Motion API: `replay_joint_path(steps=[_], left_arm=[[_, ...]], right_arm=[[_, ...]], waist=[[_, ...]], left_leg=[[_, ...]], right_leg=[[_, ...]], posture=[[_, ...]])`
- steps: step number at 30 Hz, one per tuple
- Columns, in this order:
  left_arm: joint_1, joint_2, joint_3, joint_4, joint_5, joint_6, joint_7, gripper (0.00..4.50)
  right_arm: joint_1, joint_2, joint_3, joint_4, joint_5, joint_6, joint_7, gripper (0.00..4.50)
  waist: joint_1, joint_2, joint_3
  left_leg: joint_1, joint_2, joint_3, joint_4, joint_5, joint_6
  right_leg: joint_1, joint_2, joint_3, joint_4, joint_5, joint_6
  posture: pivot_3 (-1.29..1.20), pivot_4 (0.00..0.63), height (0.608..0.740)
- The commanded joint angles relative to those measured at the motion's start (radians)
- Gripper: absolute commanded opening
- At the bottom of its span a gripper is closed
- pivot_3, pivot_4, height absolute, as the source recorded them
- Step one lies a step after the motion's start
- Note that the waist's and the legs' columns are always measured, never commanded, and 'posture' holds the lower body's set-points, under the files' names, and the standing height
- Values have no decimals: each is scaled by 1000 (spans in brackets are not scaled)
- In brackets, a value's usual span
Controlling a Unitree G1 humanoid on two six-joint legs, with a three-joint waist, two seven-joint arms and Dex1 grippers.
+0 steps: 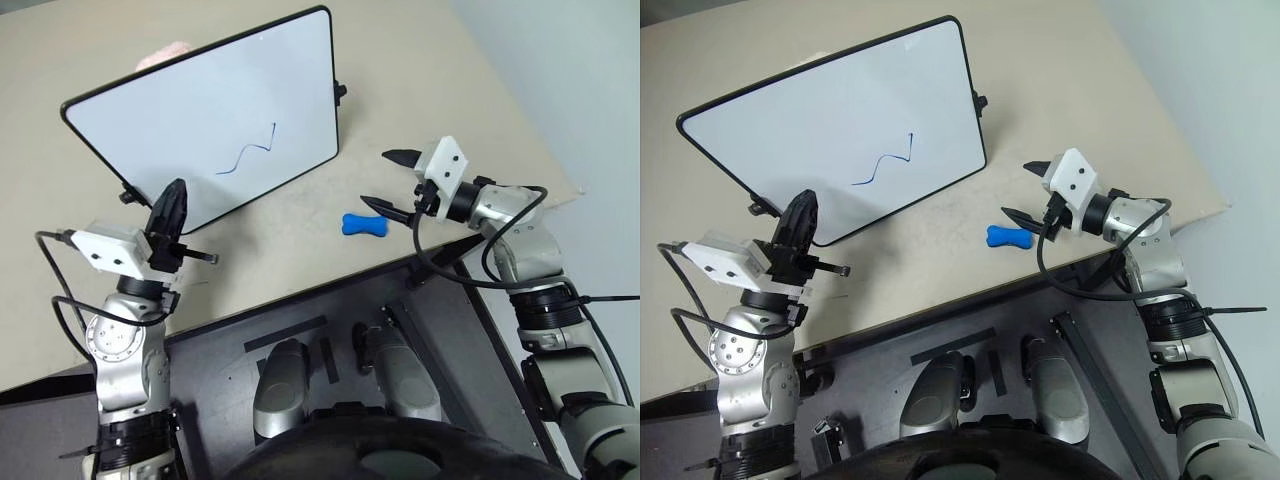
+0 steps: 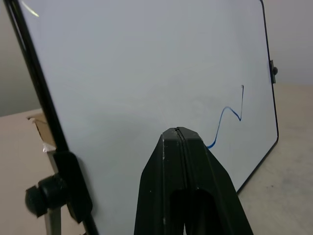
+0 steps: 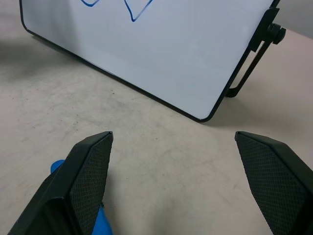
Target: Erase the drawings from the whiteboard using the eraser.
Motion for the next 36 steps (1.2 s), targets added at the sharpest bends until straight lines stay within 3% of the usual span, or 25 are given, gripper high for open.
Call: replay_joint_path(steps=[1, 20, 30, 36], left_arm=[[-10, 7, 11, -4, -6, -8, -7, 0], [67, -27, 12, -80, 10, -16, 36, 0], [127, -51, -1, -133, 16, -7, 50, 0], [115, -53, -17, -128, 20, 0, 53, 0]], right_arm=[[-4, -2, -19, -26, 3, -20, -10, 4226], [-27, -4, -8, -9, 19, -17, 30, 4226], [-1, 4, 22, -113, 88, 130, 96, 4226], [37, -14, 107, -169, 44, 264, 80, 4226]], waist=[[0, 0, 0], [0, 0, 0], [0, 0, 0], [0, 0, 0]], left_leg=[[0, 0, 0, 0, 0, 0], [0, 0, 0, -1, 0, 0], [0, 0, 0, -1, 0, 0], [0, 0, 0, 0, 0, 0]], right_leg=[[0, 0, 0, 0, 0, 0], [0, 0, 0, -1, -1, 1], [0, 0, 0, -1, -3, 5], [0, 0, 0, -1, -4, 5]], posture=[[0, 150, 740], [0, 150, 740], [0, 150, 740], [0, 150, 740]])
